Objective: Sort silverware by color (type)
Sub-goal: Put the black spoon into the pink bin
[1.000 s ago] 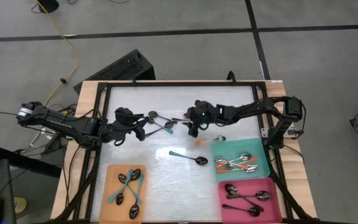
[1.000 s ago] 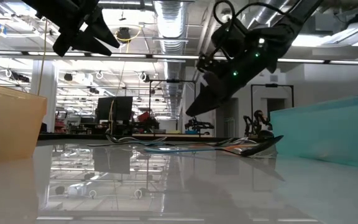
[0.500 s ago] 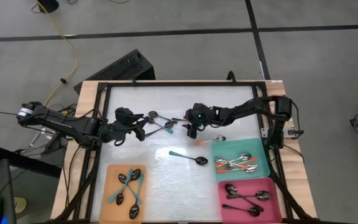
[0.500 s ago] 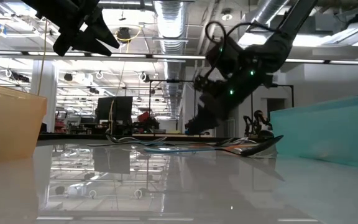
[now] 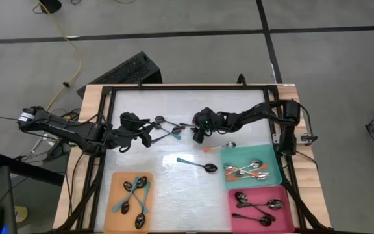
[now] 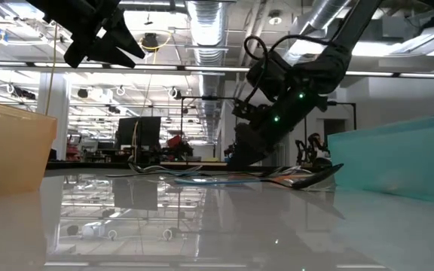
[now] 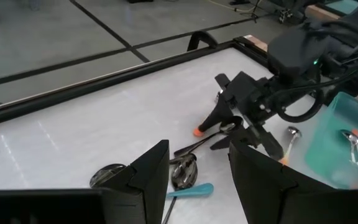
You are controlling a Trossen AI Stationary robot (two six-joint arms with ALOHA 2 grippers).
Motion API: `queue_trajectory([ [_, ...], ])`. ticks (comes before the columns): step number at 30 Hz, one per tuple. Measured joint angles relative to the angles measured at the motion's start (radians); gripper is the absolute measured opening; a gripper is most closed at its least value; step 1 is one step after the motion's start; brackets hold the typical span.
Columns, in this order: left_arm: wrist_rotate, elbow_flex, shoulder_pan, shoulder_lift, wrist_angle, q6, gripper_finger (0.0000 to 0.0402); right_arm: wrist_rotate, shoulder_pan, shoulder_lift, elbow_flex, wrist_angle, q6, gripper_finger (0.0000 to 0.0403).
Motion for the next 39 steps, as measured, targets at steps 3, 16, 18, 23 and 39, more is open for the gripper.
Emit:
queue_trajectory([
  [3,-0.005,0.000,0.000,0.000,0.000,0.000,0.0151,0.001,-0.011,0.018,0.000,-0.016,0.045,0.0223],
  [16,-0.005,0.000,0.000,0.000,0.003,0.000,0.0151,0.003,0.056,0.045,0.002,-0.014,0.089,0.0220],
  [18,-0.004,0.000,0.000,0.000,0.003,0.000,0.0151,0.004,0.072,0.045,0.002,-0.017,0.094,0.0216],
  [23,-0.004,0.000,0.000,0.000,0.003,-0.004,0.0151,0.008,0.106,0.046,0.001,-0.021,0.094,0.0207],
  [39,0.003,0.000,0.000,0.000,0.000,-0.004,0.0151,0.036,0.119,-0.010,0.128,-0.122,0.054,0.0204],
])
